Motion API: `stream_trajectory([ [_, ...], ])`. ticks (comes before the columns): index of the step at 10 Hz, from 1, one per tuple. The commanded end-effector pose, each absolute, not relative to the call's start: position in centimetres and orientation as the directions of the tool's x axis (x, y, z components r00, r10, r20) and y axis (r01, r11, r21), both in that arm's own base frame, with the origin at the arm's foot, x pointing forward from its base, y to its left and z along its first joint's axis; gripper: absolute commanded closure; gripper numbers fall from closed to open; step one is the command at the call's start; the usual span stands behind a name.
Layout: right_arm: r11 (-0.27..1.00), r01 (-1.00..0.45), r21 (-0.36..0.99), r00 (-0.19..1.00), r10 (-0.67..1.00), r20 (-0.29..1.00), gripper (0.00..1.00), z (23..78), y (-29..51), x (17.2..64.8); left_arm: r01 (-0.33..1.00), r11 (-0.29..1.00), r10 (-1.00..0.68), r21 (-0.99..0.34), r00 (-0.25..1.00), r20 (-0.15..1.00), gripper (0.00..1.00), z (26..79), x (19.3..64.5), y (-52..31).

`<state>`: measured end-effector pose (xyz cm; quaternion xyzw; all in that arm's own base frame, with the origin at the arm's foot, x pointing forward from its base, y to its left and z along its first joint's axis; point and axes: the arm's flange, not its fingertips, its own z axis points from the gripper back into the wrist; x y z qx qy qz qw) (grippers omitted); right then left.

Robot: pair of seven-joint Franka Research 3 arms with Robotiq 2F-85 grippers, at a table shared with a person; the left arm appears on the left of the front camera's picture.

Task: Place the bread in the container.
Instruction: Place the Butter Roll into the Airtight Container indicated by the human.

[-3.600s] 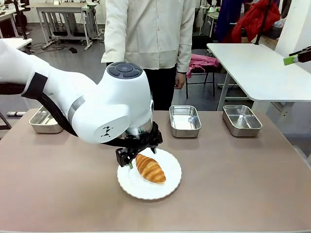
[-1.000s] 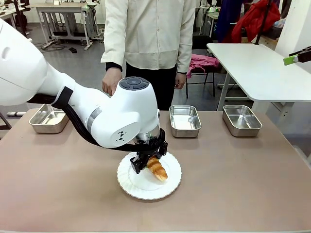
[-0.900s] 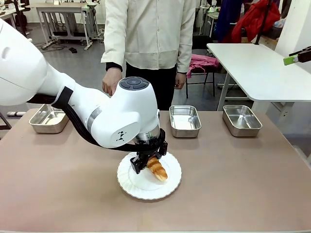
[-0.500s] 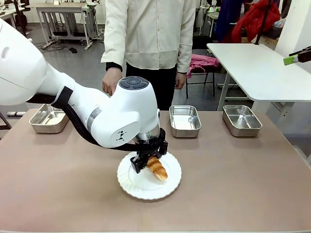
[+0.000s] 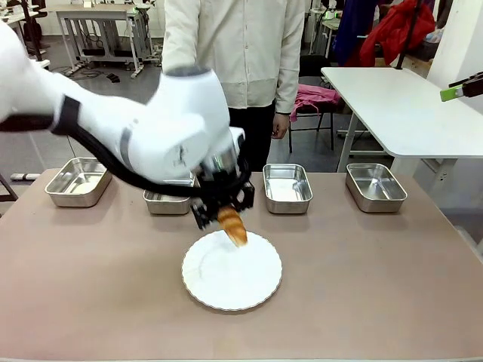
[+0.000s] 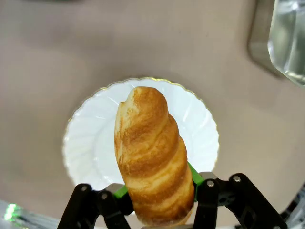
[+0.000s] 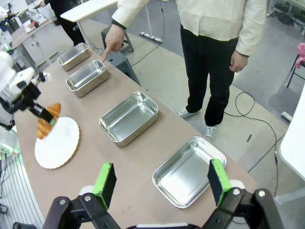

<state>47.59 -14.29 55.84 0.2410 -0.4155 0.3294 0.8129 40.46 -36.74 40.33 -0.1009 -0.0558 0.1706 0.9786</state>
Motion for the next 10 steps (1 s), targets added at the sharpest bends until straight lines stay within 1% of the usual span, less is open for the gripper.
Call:
stream_trajectory([
  [1, 0.665, -0.737, 0.117, 0.435, 0.334, 0.836, 0.0, 55.9, -14.2, 47.5, -0.175, 0.977, 0.188, -0.12, 0.976, 0.106, 0.76, 44.2, 44.1, -33.2],
  [2, 0.665, -0.737, 0.117, 0.435, 0.334, 0.836, 0.0, 55.9, -14.2, 47.5, -0.093, 0.993, 0.103, -0.076, 0.985, 0.137, 0.76, 45.3, 46.3, -31.5],
  [3, 0.665, -0.737, 0.117, 0.435, 0.334, 0.836, 0.0, 55.9, -14.2, 47.5, -0.055, 0.996, 0.065, -0.069, 0.985, 0.162, 0.76, 46.0, 49.0, -29.3],
  [4, 0.665, -0.737, 0.117, 0.435, 0.334, 0.836, 0.0, 55.9, -14.2, 47.5, -0.042, 0.996, 0.056, -0.078, 0.981, 0.185, 0.76, 46.1, 51.2, -27.4],
  [5, 0.665, -0.737, 0.117, 0.435, 0.334, 0.836, 0.0, 55.9, -14.2, 47.5, -0.026, 0.999, 0.03, -0.026, 0.98, 0.195, 0.76, 45.7, 52.8, -26.1],
  [6, 0.665, -0.737, 0.117, 0.435, 0.334, 0.836, 0.0, 55.9, -14.2, 47.5, 0.011, 1.0, -0.007, -0.019, 0.979, 0.204, 0.76, 44.8, 53.4, -25.4],
  [7, 0.665, -0.737, 0.117, 0.435, 0.334, 0.836, 0.0, 55.9, -14.2, 47.5, -0.047, 0.999, 0.041, 0.023, 0.981, 0.188, 0.76, 44.3, 52.4, -26.6],
  [8, 0.665, -0.737, 0.117, 0.435, 0.334, 0.836, 0.0, 55.9, -14.2, 47.5, -0.026, 0.999, 0.03, -0.026, 0.982, 0.186, 0.76, 45.7, 53.3, -24.5],
  [9, 0.665, -0.737, 0.117, 0.435, 0.334, 0.836, 0.0, 55.9, -14.2, 47.5, -0.026, 0.999, 0.03, -0.026, 0.982, 0.186, 0.76, 45.7, 53.3, -24.5],
  [10, 0.665, -0.737, 0.117, 0.435, 0.334, 0.836, 0.0, 55.9, -14.2, 47.5, -0.015, 1.0, 0.016, -0.005, 0.984, 0.177, 0.76, 44.2, 53.6, -24.9],
])
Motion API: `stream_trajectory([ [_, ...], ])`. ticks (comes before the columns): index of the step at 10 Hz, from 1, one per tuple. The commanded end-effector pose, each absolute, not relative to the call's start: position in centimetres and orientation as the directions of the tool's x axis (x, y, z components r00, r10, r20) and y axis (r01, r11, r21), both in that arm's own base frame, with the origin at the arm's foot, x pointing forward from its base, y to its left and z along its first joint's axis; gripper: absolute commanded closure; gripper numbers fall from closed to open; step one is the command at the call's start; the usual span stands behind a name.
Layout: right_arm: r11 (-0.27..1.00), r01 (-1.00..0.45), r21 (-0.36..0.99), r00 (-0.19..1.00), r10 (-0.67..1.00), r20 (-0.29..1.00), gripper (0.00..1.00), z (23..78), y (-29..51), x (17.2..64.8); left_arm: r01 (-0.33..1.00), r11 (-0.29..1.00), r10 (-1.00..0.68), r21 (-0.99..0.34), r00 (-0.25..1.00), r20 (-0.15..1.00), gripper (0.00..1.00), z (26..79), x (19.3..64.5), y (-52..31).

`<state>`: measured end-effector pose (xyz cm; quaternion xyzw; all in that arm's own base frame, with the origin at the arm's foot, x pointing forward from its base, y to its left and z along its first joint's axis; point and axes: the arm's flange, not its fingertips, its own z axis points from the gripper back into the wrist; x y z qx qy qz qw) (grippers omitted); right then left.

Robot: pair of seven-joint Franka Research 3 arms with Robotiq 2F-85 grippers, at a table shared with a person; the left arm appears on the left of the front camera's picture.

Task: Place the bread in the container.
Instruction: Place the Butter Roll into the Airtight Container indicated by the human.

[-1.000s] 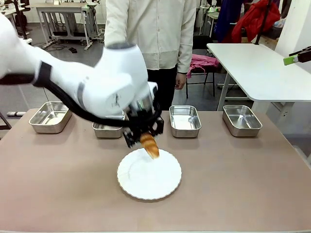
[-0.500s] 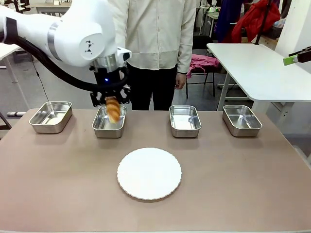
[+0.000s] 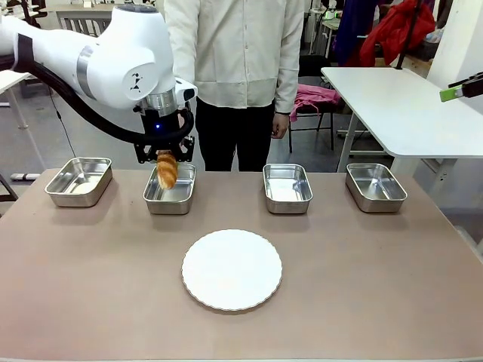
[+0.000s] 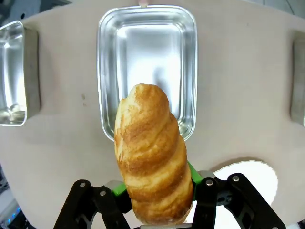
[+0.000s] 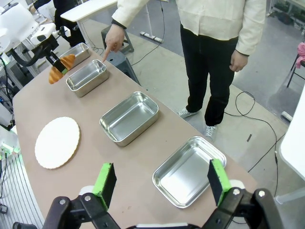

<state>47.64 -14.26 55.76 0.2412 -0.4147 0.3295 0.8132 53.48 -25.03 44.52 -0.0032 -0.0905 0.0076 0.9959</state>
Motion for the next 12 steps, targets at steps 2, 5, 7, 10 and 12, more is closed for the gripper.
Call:
stream_trajectory([
  [2, 0.665, -0.737, 0.117, 0.435, 0.334, 0.836, 0.0, 55.9, -14.2, 47.5, -0.059, 0.997, 0.05, 0.04, 0.977, 0.205, 0.76, 42.2, 58.1, -22.9],
  [5, 0.665, -0.737, 0.117, 0.435, 0.334, 0.836, 0.0, 55.9, -14.2, 47.5, 0.026, 1.0, -0.027, 0.01, 0.988, 0.15, 0.76, 38.9, 61.3, -22.9],
  [7, 0.665, -0.737, 0.117, 0.435, 0.334, 0.836, 0.0, 55.9, -14.2, 47.5, 0.02, 0.999, -0.016, -0.034, 0.992, 0.122, 0.2, 37.7, 62.1, -22.6],
  [10, 0.665, -0.737, 0.117, 0.435, 0.334, 0.836, 0.0, 55.9, -14.2, 47.5, 0.039, 0.998, -0.033, -0.042, 0.992, 0.122, 0.0, 37.8, 62.0, -22.7],
  [12, 0.665, -0.737, 0.117, 0.435, 0.334, 0.836, 0.0, 55.9, -14.2, 47.5, 0.045, 0.998, -0.039, -0.038, 0.99, 0.137, 0.0, 38.3, 61.8, -22.8],
])
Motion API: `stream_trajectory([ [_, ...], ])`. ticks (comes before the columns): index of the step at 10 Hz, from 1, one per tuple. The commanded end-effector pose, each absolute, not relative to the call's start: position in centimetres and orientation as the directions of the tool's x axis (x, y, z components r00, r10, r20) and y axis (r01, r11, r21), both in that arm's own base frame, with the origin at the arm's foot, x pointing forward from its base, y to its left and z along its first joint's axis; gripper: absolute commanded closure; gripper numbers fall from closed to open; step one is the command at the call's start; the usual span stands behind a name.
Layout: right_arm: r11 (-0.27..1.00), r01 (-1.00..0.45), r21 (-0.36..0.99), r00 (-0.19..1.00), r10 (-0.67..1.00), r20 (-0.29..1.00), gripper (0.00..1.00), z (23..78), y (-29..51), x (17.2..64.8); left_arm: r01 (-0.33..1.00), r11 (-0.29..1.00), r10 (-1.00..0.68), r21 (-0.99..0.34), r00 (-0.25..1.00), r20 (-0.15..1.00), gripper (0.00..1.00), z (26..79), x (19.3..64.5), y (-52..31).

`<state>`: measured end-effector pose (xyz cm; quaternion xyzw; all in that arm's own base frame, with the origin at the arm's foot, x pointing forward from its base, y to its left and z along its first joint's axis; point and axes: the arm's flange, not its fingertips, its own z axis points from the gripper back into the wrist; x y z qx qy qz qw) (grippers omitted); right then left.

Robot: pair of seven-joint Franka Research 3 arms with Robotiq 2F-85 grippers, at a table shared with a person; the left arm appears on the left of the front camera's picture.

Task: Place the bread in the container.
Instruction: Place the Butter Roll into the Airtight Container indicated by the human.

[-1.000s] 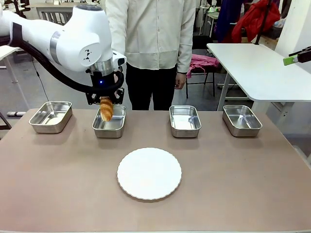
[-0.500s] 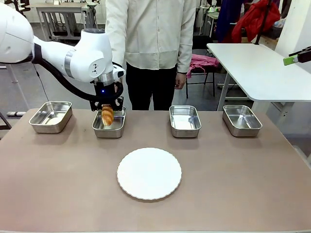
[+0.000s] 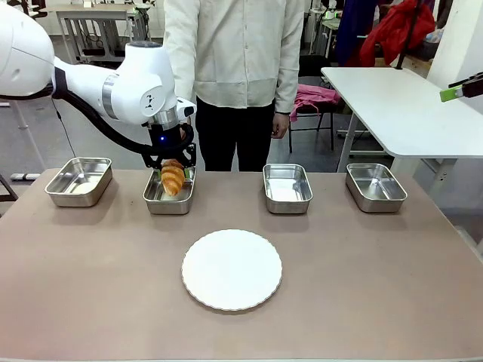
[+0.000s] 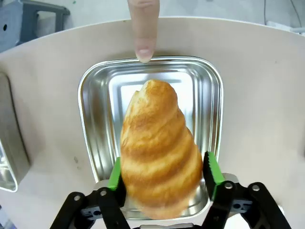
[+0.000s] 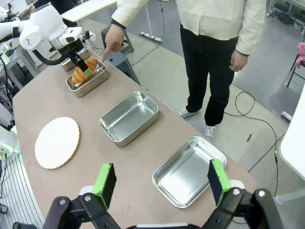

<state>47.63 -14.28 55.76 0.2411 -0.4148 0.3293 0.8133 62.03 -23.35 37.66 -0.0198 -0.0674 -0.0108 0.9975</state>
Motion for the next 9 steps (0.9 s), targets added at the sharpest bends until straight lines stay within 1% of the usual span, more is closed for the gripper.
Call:
stream_trajectory([
  [1, 0.665, -0.737, 0.117, 0.435, 0.334, 0.836, 0.0, 55.9, -14.2, 47.5, 0.05, 0.998, -0.045, -0.032, 0.989, 0.144, 0.0, 38.7, 61.7, -22.8],
  [4, 0.665, -0.737, 0.117, 0.435, 0.334, 0.836, 0.0, 55.9, -14.2, 47.5, 0.057, 0.998, -0.056, -0.002, 0.982, 0.18, 0.0, 40.3, 61.1, -23.0],
  [5, 0.665, -0.737, 0.117, 0.435, 0.334, 0.836, 0.0, 55.9, -14.2, 47.5, 0.002, 1.0, -0.004, 0.007, 0.983, 0.185, 0.0, 40.4, 60.9, -23.0],
  [6, 0.665, -0.737, 0.117, 0.435, 0.334, 0.836, 0.0, 55.9, -14.2, 47.5, 0.041, 0.999, -0.035, -0.031, 0.985, 0.169, 0.0, 39.9, 61.7, -23.5],
  [9, 0.665, -0.737, 0.117, 0.435, 0.334, 0.836, 0.0, 55.9, -14.2, 47.5, 0.041, 0.999, -0.035, -0.031, 0.985, 0.169, 0.0, 39.9, 61.7, -23.5],
])
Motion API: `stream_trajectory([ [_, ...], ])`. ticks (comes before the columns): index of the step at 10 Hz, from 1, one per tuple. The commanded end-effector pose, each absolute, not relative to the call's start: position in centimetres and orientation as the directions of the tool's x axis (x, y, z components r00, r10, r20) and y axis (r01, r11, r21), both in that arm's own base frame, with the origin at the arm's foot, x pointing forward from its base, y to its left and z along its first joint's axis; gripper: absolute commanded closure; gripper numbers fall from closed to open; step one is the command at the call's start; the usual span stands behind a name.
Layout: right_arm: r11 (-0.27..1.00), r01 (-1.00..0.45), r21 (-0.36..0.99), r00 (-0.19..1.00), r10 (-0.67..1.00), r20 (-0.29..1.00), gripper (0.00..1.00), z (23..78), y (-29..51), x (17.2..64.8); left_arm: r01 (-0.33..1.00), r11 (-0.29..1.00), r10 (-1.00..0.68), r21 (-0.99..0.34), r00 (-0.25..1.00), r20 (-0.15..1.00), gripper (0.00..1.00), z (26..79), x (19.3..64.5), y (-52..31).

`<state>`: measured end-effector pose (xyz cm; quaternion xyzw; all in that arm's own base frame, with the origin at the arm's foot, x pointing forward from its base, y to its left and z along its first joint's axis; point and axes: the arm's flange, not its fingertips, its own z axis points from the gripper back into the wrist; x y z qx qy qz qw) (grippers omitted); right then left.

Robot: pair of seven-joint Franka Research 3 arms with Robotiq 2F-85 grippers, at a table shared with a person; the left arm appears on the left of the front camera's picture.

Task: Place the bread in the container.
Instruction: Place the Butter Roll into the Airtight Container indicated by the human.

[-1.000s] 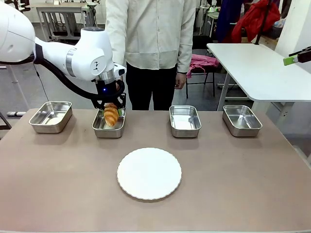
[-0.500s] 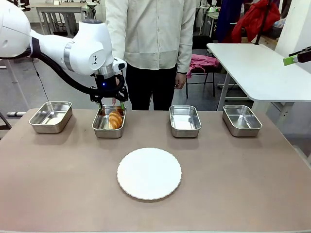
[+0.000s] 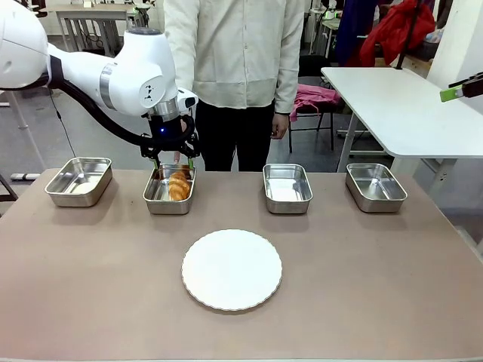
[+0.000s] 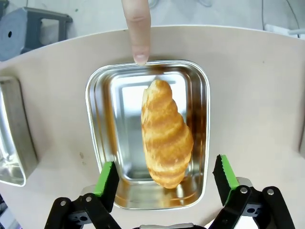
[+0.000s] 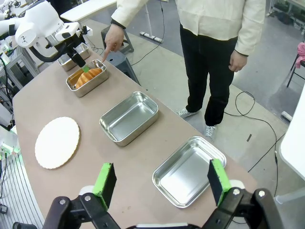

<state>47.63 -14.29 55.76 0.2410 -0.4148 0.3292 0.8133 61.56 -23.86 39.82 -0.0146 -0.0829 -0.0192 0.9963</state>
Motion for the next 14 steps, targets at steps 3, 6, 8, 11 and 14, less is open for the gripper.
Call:
stream_trajectory([
  [3, 0.665, -0.737, 0.117, 0.435, 0.334, 0.836, 0.0, 55.9, -14.2, 47.5, 0.045, 0.998, -0.036, -0.041, 0.982, 0.187, 0.0, 41.6, 60.3, -22.9],
  [6, 0.665, -0.737, 0.117, 0.435, 0.334, 0.836, 0.0, 55.9, -14.2, 47.5, 0.062, 0.998, -0.048, -0.031, 0.94, 0.337, 0.0, 46.0, 52.1, -19.3],
  [8, 0.665, -0.737, 0.117, 0.435, 0.334, 0.836, 0.0, 55.9, -14.2, 47.5, 0.133, 0.99, -0.107, -0.037, 0.909, 0.403, 0.0, 47.8, 46.6, -17.6],
  [11, 0.665, -0.737, 0.117, 0.435, 0.334, 0.836, 0.0, 55.9, -14.2, 47.5, 0.183, 0.981, -0.132, -0.067, 0.875, 0.466, 0.0, 47.5, 39.8, -15.8],
  [14, 0.665, -0.737, 0.117, 0.435, 0.334, 0.836, 0.0, 55.9, -14.2, 47.5, 0.156, 0.981, -0.096, -0.116, 0.909, 0.405, 0.0, 45.6, 36.6, -13.7],
])
